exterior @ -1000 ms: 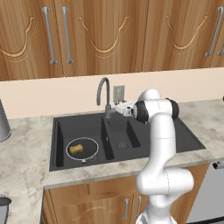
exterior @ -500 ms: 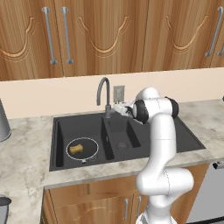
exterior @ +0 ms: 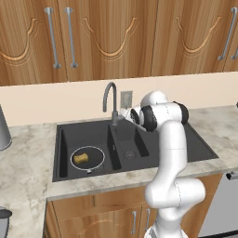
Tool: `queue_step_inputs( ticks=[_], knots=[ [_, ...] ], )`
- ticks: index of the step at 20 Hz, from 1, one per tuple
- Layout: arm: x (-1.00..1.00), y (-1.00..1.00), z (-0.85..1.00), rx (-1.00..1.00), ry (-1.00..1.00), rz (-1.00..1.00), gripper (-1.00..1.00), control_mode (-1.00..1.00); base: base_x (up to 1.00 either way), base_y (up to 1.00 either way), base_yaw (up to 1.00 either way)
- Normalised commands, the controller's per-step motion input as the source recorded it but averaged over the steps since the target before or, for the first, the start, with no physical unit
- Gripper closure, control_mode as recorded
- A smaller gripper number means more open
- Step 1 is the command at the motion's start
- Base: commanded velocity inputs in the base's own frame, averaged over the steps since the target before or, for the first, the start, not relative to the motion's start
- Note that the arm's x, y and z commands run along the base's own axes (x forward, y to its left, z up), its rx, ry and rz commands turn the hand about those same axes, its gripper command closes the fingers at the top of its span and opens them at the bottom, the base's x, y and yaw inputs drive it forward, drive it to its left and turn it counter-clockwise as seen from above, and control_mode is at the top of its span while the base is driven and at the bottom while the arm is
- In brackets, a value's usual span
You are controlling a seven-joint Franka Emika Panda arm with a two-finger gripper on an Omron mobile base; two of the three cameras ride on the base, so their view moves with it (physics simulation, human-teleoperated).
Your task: Pick the pan and sponge and place them into the sink. Then turn on the water.
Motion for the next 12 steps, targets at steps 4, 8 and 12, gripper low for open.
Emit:
queue_step_inputs(
  ticks=[4,8,12],
  knots=[
    [0.0,-0.75,0.0,0.24,0.18,-0.13,1.0,-1.0,0.0,0.0,0.0],
    [0.0,-0.78,0.0,0.26,0.15,-0.12,1.0,-1.0,0.0,0.0,0.0],
    [0.0,-0.79,0.0,0.26,0.19,-0.13,1.0,-1.0,0.0,0.0,0.0]
  ],
)
